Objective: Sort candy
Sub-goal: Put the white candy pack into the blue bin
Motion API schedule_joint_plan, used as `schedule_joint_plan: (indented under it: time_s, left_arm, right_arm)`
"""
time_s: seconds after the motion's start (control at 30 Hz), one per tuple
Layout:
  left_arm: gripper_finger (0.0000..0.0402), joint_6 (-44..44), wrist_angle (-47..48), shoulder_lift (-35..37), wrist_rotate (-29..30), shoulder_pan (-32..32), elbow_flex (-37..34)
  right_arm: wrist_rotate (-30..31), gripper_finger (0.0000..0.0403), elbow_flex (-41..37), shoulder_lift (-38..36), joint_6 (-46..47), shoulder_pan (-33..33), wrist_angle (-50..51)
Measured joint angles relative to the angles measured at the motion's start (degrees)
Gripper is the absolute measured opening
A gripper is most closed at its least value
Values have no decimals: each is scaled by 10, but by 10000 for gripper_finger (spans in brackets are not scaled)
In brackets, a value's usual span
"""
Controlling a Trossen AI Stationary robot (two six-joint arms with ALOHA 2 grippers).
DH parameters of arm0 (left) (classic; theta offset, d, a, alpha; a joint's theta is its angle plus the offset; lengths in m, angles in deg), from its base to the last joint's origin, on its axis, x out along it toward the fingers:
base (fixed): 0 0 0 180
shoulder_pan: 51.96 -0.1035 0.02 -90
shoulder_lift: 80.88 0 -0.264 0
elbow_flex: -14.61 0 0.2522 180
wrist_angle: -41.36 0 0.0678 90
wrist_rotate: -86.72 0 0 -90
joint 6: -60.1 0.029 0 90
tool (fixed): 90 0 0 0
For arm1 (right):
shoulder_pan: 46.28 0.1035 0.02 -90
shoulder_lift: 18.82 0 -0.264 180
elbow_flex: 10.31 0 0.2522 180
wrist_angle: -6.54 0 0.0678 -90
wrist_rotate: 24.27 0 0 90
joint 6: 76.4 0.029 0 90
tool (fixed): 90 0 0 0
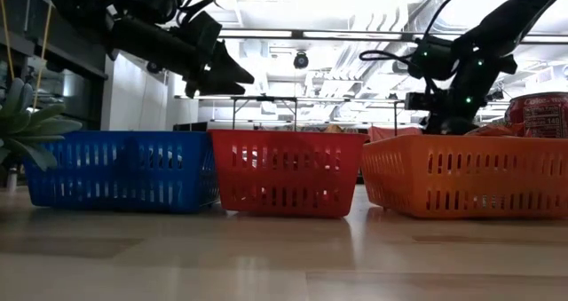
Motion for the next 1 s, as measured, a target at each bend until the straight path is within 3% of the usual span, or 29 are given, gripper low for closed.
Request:
schedule_joint_plan:
  time_s: [0.33, 0.47, 0.57, 0.67, 0.73, 0.87, 1.0]
  left_arm:
    - [232, -3, -13, 0, 0, -1, 0]
    - [232, -18, -15, 0, -1, -1, 0]
    - [232, -19, -25, 7, -1, -1, 0]
    - [232, -19, -52, 21, -1, -1, 0]
    - [232, -13, -77, 38, 3, -5, 0]
    - [232, -4, -94, 87, 14, -18, 1]
    - [232, -4, -92, 136, 29, -24, 1]
  right_arm:
    - [8, 222, -5, 95, -6, 0, -56]
    - [4, 188, -4, 123, 14, 0, -87]
    - [0, 135, -3, 125, 38, 1, -81]
    - [-1, 51, -4, 107, 72, 4, -59]
    - [3, 20, -4, 86, 103, 9, -48]
    - [-1, 27, -7, 9, 168, 28, -30]
    - [-23, 8, -7, -89, 237, 52, -25]
